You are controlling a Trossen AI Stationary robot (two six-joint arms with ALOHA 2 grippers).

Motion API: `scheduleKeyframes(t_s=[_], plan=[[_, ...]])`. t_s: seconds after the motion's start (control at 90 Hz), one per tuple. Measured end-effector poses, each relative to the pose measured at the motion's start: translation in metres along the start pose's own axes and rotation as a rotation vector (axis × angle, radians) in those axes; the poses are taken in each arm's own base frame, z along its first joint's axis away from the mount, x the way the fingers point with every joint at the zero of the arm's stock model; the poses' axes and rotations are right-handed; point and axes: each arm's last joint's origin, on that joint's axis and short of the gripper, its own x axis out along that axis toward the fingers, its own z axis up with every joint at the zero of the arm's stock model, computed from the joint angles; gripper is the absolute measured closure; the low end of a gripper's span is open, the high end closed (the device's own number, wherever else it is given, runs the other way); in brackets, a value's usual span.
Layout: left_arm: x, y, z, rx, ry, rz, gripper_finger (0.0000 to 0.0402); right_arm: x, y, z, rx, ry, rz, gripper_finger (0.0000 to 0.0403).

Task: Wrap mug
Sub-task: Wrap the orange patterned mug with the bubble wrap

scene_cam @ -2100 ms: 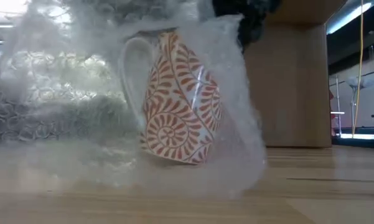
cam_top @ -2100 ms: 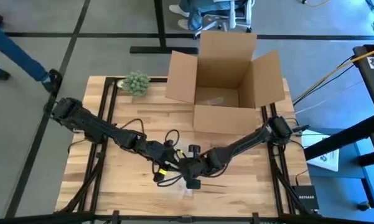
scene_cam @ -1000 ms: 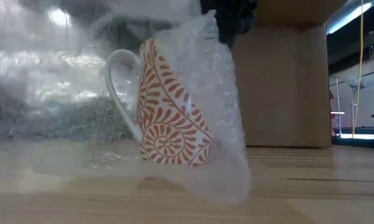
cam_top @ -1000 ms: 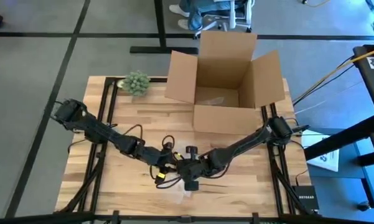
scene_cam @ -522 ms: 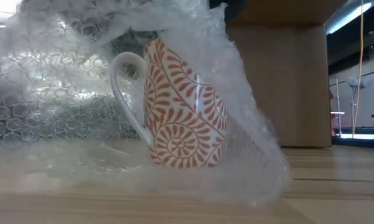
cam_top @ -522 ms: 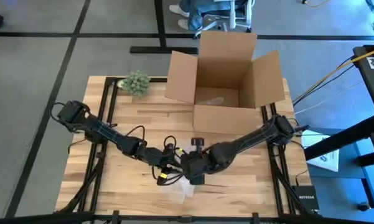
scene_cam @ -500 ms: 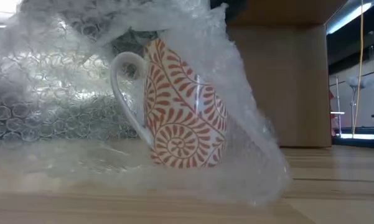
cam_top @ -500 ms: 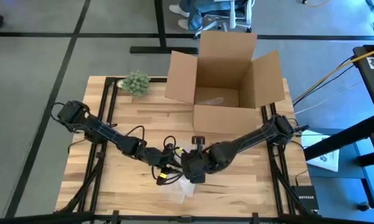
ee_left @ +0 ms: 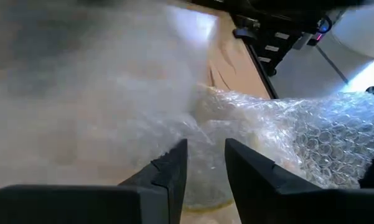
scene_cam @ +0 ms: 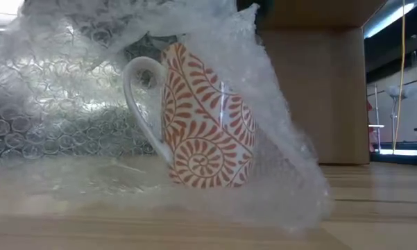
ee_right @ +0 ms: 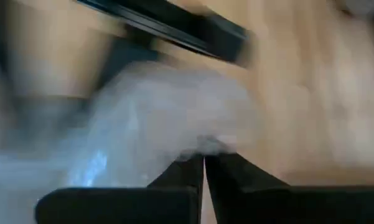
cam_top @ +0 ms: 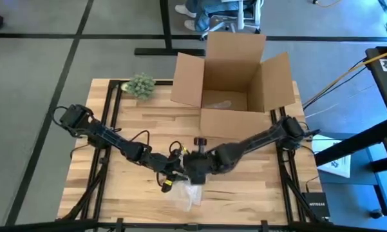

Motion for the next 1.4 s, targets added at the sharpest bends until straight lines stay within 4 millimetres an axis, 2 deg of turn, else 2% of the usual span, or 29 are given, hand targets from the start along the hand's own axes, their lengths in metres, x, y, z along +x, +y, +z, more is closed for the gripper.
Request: scheduleKeyframes(t_s=[0.1,0.278,0.422,0.6,0.722,0.844,0.944,1.033,1.133,1.278,1.4], plan=[[0.0,0.0,0.0,0.009,-0.001,0.002,0.031,0.007,0.013,-0.005,-0.006,0.028,0.098,0.0402],[0.0,0.001,0.0,0.016,-0.004,0.009,0.031,0.033,0.027,-0.015,-0.01,0.094,0.122,0.0402],[0.0,0.001,0.001,0.012,-0.007,0.009,0.031,0.054,0.026,-0.018,-0.002,0.13,0.13,0.0402],[-0.01,-0.003,0.008,-0.033,-0.01,-0.037,0.031,0.064,0.023,-0.019,0.009,0.154,0.15,0.0402],[-0.028,-0.007,0.021,-0.026,-0.052,-0.028,0.031,0.063,0.024,-0.017,0.016,0.131,0.155,0.0402],[-0.032,-0.005,0.023,0.041,-0.073,0.052,0.031,0.063,0.024,-0.018,0.014,0.134,0.154,0.0402],[-0.022,0.001,0.018,0.063,-0.063,0.091,0.031,0.063,0.024,-0.017,0.011,0.128,0.156,0.0402],[-0.008,0.007,0.007,0.051,-0.019,0.122,0.031,0.061,0.024,-0.016,0.01,0.132,0.155,0.0402],[0.001,0.008,0.002,0.034,-0.023,0.121,0.031,0.055,0.024,-0.011,0.007,0.133,0.157,0.0402],[0.001,0.005,0.0,0.023,-0.013,0.107,0.031,0.035,0.02,0.0,-0.009,0.175,0.149,0.0402],[-0.001,0.005,0.001,0.034,-0.009,0.104,0.031,0.006,0.013,0.015,-0.014,0.198,0.114,0.0402]])
